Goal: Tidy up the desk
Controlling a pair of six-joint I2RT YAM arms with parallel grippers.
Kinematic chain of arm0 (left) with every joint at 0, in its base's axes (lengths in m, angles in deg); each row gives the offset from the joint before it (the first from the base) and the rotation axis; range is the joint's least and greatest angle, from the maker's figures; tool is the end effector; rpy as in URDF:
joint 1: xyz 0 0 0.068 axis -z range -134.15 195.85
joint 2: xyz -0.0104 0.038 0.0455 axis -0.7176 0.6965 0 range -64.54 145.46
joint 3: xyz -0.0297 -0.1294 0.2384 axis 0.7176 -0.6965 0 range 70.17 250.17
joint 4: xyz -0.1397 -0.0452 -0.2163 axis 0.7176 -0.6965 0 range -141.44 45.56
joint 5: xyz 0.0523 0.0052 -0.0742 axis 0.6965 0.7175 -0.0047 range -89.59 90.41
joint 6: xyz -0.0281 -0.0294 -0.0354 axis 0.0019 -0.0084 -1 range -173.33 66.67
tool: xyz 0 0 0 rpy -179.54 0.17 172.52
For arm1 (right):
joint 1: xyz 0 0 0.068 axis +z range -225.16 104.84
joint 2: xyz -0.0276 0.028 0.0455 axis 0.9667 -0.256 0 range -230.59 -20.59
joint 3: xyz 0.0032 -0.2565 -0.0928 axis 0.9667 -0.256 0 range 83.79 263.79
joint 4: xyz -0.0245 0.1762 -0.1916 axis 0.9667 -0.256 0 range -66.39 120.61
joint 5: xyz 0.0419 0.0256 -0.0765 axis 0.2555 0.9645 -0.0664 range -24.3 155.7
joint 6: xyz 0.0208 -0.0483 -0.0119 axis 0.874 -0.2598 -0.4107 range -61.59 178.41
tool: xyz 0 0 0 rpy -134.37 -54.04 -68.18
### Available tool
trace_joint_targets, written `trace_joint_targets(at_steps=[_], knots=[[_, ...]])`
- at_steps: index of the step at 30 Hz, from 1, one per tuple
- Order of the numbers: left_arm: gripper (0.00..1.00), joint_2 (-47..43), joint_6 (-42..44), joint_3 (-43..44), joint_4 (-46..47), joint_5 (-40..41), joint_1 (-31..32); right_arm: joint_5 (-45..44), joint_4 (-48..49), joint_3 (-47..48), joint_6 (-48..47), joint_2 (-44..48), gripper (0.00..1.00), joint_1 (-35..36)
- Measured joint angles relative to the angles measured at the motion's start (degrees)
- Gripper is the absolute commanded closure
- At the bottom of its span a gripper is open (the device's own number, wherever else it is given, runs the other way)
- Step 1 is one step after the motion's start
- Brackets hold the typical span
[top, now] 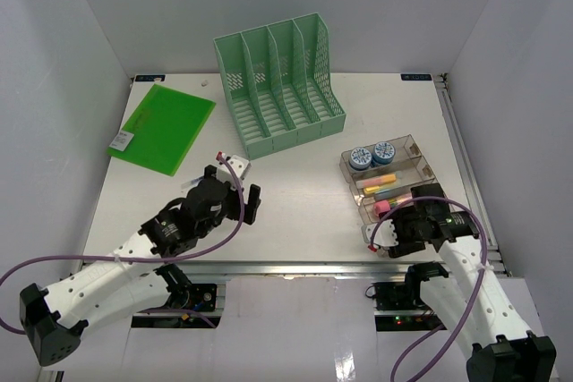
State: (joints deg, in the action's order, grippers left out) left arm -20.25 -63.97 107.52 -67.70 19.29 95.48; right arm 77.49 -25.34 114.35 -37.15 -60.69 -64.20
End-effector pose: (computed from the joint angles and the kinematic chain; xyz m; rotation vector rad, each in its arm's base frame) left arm 0.1218 -0.1255 0.2736 0.5045 2.0185 -0.3000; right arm 0.1113 0.0289 0.2031 -2.1861 1.5566 -0.1873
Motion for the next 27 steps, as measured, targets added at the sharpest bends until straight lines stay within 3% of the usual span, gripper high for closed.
trace_joint_targets(at_steps=[6, 12, 20, 27], knots=[[0.02, 3.47, -0.95, 0.0, -0.28, 1.34, -3.67, 4.3, -2.68, 7.15, 2.63, 0.39, 0.3, -0.02], [0.02, 13.16, 2.42, 0.53, 1.47, -7.75, -24.3, 22.3, -7.82, 20.52, 6.95, -6.89, 0.31, -0.03], [0.02, 29.87, 14.38, 3.28, 6.83, -17.48, -35.06, 44.11, -4.52, 15.91, 12.11, -13.51, 0.32, -0.02], [0.11, 41.49, 24.37, 10.78, 9.97, -22.2, -38.24, 52.09, -0.56, 12.84, 14.0, -12.79, 0.32, -0.49]])
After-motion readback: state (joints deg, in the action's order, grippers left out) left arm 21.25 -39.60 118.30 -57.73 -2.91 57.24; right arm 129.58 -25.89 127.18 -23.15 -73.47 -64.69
